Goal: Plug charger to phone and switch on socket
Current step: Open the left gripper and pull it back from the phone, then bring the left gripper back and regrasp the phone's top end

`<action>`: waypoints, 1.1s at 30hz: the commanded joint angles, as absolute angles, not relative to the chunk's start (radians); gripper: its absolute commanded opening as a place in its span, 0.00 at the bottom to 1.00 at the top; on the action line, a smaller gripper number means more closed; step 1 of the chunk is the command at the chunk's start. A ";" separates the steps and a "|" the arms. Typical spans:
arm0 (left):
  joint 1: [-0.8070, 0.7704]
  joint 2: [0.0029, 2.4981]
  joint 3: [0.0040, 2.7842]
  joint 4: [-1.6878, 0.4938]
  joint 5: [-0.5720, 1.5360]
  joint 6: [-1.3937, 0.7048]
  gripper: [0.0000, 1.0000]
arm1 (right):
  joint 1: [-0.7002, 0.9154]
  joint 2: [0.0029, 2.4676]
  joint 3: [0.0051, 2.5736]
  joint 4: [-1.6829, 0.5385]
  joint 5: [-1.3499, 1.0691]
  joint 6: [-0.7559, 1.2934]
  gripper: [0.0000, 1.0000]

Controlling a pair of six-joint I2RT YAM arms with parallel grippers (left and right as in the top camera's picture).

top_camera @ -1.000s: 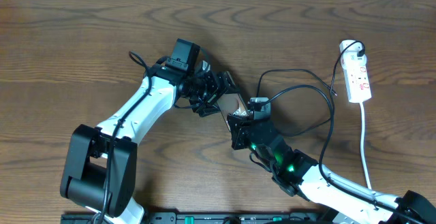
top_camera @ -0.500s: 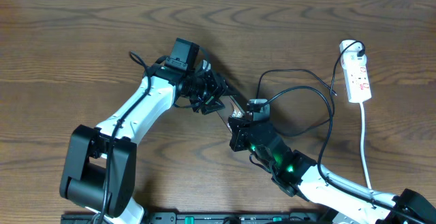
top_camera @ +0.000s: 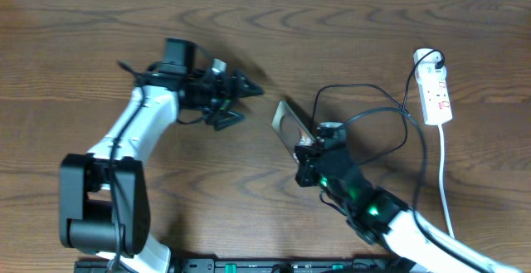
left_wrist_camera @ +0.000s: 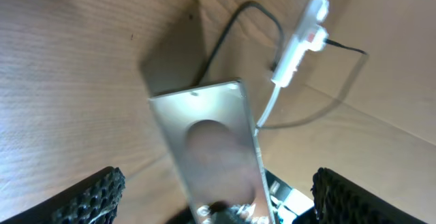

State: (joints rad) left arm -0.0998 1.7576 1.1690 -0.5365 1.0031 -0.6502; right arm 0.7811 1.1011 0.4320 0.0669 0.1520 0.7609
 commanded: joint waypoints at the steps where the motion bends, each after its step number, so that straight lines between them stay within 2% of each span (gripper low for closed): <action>1: -0.013 1.718 1.174 -0.688 1.132 -0.353 0.90 | 0.771 0.946 0.443 -0.020 0.177 0.793 0.01; 5: 0.056 1.646 1.174 -0.986 0.951 -0.087 0.89 | 0.771 0.817 0.443 -0.174 0.220 0.822 0.01; 9: 0.062 1.567 1.174 -1.119 0.850 0.001 0.90 | 0.772 0.781 0.443 -0.236 0.200 0.861 0.01; 13: 0.062 1.481 1.172 -1.143 0.852 0.022 0.89 | 0.772 0.797 0.440 -0.246 0.205 1.071 0.01; 15: 0.062 1.439 1.172 -1.143 0.852 0.009 0.89 | 0.772 0.825 0.439 -0.210 0.212 1.239 0.01; 23: 0.061 1.375 1.156 -1.139 0.851 -0.196 0.89 | 0.774 1.023 0.438 0.112 0.145 1.539 0.01; 28: 0.061 1.375 1.095 -1.076 0.850 -0.352 0.89 | 0.774 1.169 0.438 0.342 0.035 1.617 0.01; 33: 0.061 1.375 0.992 -0.983 0.742 -0.705 0.89 | 0.815 1.302 0.438 0.599 -0.002 1.672 0.01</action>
